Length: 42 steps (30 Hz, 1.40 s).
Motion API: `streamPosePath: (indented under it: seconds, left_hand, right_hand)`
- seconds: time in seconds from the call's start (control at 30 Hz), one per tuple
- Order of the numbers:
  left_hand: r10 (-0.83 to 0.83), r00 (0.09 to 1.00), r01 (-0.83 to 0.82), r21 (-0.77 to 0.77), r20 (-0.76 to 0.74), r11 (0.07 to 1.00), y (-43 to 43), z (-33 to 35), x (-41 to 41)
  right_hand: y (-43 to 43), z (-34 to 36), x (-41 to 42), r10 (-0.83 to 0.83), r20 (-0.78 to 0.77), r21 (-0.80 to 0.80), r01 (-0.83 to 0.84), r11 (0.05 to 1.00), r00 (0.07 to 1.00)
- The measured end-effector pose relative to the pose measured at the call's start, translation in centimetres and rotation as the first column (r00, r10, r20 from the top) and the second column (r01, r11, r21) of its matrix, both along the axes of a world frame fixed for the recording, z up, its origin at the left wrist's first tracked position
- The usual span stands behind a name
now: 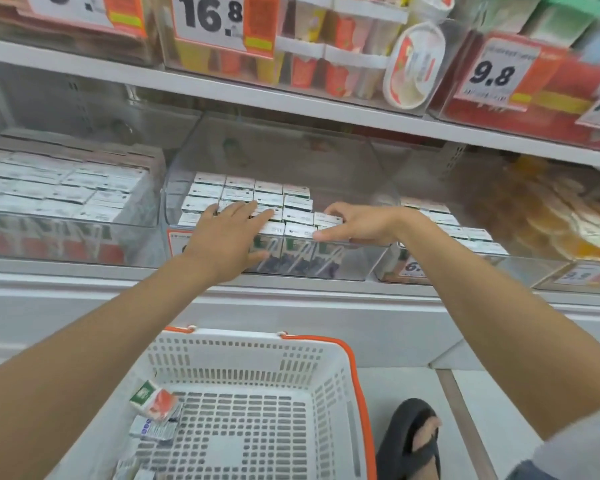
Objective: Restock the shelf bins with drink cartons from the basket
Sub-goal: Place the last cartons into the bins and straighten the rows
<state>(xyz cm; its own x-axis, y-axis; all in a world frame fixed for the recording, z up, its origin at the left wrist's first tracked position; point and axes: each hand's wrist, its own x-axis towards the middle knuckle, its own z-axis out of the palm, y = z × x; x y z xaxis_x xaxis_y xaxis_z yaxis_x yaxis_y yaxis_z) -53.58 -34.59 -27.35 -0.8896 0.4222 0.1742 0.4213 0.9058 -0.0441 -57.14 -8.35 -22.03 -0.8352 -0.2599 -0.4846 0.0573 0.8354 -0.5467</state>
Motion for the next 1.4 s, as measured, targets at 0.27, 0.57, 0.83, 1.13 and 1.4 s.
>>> streamPosePath:
  seconds: [0.27,0.57,0.83,1.13,1.4]
  left_hand:
    - [-0.024,0.998,0.017,0.12,0.054,0.993,-0.1,0.3,0.4]
    - [0.007,0.996,-0.05,0.519,0.084,0.853,-6.5,-3.4,10.0]
    - [0.171,0.799,-0.455,0.393,0.577,0.799,-19.7,-13.8,17.6]
    - [0.145,0.701,-0.576,0.434,0.699,0.692,-21.4,-18.4,19.0]
    - [0.145,0.689,-0.609,0.46,0.71,0.646,-20.1,-18.8,19.2]
  right_hand:
    - [-0.8,-0.3,1.1,-0.117,-0.083,-0.123,0.107,0.987,0.99]
    - [-10.5,-6.5,10.0,-0.34,-0.513,-0.526,0.025,0.85,0.788]
    - [-20.4,-24.8,15.2,0.082,0.085,-0.21,-0.063,0.976,0.993]
    - [-28.3,-38.5,22.2,0.209,0.418,-0.264,-0.103,0.959,0.884]
    - [-28.1,-40.6,22.4,0.216,0.419,-0.336,-0.07,0.939,0.882]
